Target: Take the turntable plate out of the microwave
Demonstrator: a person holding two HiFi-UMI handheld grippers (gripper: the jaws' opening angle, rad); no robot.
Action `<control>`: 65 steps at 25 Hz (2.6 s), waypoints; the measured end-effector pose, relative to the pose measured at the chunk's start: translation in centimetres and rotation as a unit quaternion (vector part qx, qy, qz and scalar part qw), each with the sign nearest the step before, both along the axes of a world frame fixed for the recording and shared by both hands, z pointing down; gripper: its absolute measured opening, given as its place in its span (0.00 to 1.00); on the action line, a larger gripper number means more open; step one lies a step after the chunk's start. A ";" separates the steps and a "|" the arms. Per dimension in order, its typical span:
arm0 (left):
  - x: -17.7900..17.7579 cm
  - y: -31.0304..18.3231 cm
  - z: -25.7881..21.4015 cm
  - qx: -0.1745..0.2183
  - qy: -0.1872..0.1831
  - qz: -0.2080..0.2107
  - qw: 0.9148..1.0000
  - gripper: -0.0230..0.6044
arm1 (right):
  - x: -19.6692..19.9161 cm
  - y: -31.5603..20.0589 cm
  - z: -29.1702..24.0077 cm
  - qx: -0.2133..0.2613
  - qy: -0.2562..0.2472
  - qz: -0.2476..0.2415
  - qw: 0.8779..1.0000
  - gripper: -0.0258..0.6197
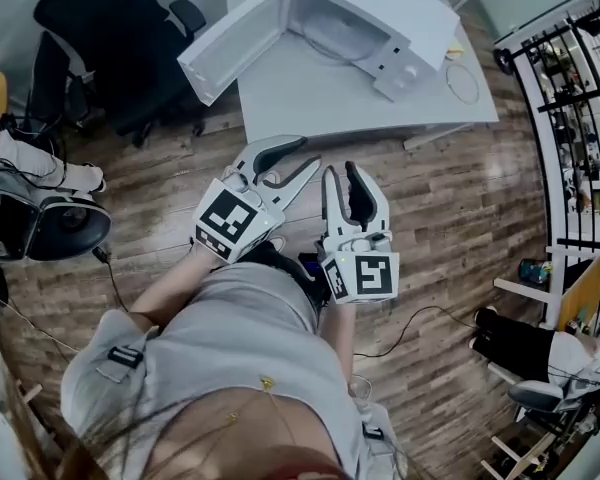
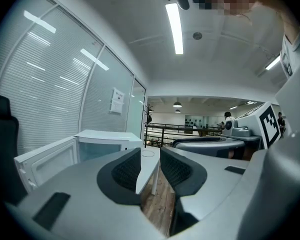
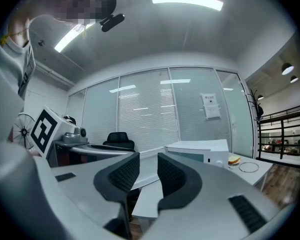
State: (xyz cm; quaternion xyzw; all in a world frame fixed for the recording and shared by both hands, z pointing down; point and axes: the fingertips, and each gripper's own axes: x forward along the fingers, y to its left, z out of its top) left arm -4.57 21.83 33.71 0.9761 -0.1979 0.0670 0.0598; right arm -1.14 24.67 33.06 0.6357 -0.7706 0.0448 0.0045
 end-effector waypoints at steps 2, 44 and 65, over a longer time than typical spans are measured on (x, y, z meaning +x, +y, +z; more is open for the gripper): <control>0.6 -0.9 0.2 0.004 -0.003 0.005 1.000 0.23 | 0.5 -0.8 0.4 -0.002 0.000 0.007 1.000 0.22; 6.6 -22.6 4.7 -0.016 0.007 0.013 1.000 0.26 | 6.1 -23.2 6.0 -0.078 0.000 -0.013 0.997 0.23; 10.0 -29.2 9.4 -0.053 -0.036 -0.018 0.998 0.27 | 9.8 -30.0 9.8 -0.115 -0.025 -0.032 0.993 0.23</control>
